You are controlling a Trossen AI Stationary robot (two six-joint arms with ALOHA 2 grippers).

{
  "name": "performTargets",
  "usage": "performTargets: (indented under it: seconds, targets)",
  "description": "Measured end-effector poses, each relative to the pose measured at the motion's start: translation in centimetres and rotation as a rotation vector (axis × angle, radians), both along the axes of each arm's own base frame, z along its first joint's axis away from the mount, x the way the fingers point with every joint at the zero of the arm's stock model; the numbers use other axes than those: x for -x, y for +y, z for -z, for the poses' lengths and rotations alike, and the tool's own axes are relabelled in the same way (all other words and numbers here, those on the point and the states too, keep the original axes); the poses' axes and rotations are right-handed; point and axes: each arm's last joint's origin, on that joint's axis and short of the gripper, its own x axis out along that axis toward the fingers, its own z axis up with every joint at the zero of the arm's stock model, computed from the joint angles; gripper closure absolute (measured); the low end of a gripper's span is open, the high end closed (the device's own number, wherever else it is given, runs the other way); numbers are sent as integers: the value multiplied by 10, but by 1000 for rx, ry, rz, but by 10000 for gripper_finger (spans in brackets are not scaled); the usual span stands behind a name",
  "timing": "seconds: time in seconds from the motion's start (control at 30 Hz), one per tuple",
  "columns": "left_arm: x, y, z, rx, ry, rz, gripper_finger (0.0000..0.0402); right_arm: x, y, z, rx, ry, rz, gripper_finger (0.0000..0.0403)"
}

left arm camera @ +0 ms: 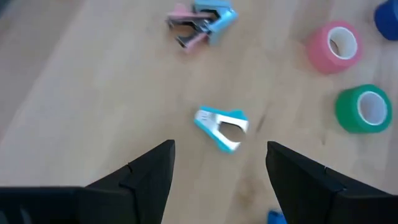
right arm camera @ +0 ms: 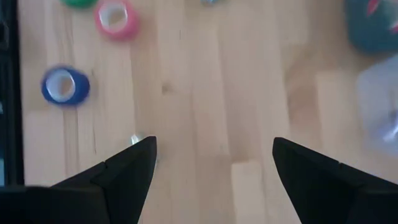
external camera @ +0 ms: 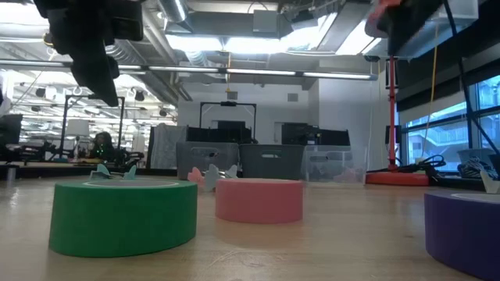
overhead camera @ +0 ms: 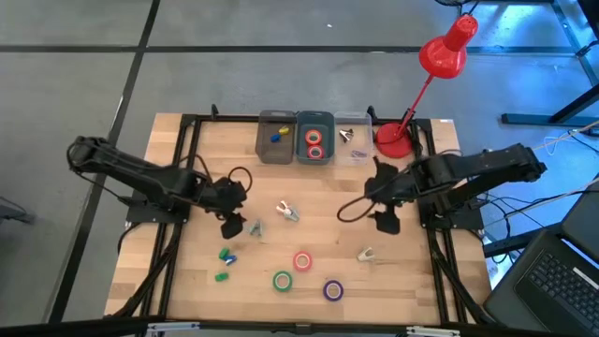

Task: Pick and place Stapler, Stapler remover, tape
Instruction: Put the gray staple remover into the transparent bin

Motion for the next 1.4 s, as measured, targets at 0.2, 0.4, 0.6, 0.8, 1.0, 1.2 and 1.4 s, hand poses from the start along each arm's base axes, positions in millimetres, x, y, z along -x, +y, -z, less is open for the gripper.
performTargets:
  seconds: [0.2,0.4,0.6,0.8,1.0,1.2,1.4]
  targets:
    - [7,3,-2,-63,13,-22,160,6,7,40,-45,123,-56,80]
    - [7,4,-2,-69,11,-26,160,10,16,69,-133,173,-94,80]
    - [7,4,-2,-74,10,-28,160,8,28,79,-174,132,-140,80]
    - [6,5,-2,-126,-1,-48,160,-7,48,101,-168,178,-244,80]
    - [6,5,-2,-133,1,-31,160,-22,58,131,-148,301,-324,80]
    - [7,5,-2,-139,3,-17,160,-36,68,142,-164,297,-343,80]
    - [7,5,-2,-159,8,16,160,-38,78,155,-154,323,-366,80]
